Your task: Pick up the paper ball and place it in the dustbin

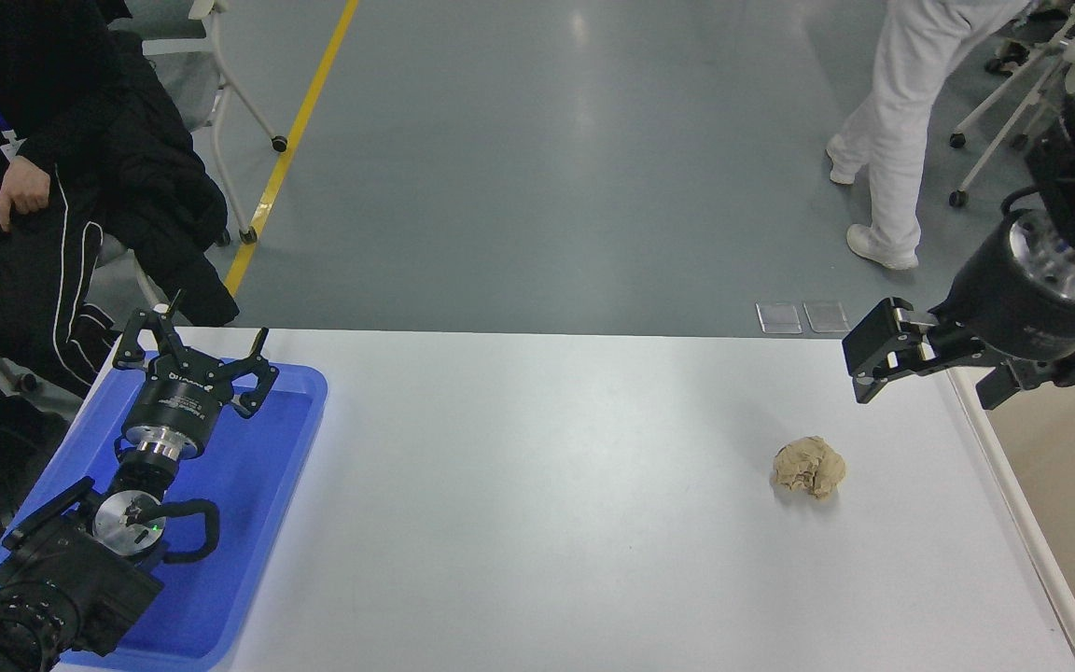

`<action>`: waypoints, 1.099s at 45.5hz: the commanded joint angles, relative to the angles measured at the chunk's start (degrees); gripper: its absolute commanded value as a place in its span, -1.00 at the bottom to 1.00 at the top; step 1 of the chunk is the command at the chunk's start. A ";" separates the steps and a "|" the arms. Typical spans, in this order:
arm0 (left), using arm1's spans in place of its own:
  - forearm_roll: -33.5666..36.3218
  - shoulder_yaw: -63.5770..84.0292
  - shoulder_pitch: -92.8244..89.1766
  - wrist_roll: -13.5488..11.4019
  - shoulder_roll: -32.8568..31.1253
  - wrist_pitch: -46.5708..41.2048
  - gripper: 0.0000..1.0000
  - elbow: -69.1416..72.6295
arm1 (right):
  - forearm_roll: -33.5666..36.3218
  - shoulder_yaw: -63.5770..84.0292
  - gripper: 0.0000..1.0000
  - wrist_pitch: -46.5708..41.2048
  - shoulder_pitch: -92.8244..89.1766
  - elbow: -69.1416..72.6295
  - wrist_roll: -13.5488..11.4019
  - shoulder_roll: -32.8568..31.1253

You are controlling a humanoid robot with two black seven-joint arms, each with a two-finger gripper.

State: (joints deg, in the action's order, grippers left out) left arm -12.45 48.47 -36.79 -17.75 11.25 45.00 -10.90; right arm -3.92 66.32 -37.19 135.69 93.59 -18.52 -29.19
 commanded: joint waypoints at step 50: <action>0.15 -0.05 -0.04 0.00 0.00 0.00 1.00 0.00 | -11.20 -19.30 1.00 25.07 -59.13 -41.55 2.18 14.86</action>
State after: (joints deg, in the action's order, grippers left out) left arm -12.30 48.43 -36.82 -17.71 11.25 45.00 -10.92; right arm -9.81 50.64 -12.70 87.08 63.87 -17.36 -17.85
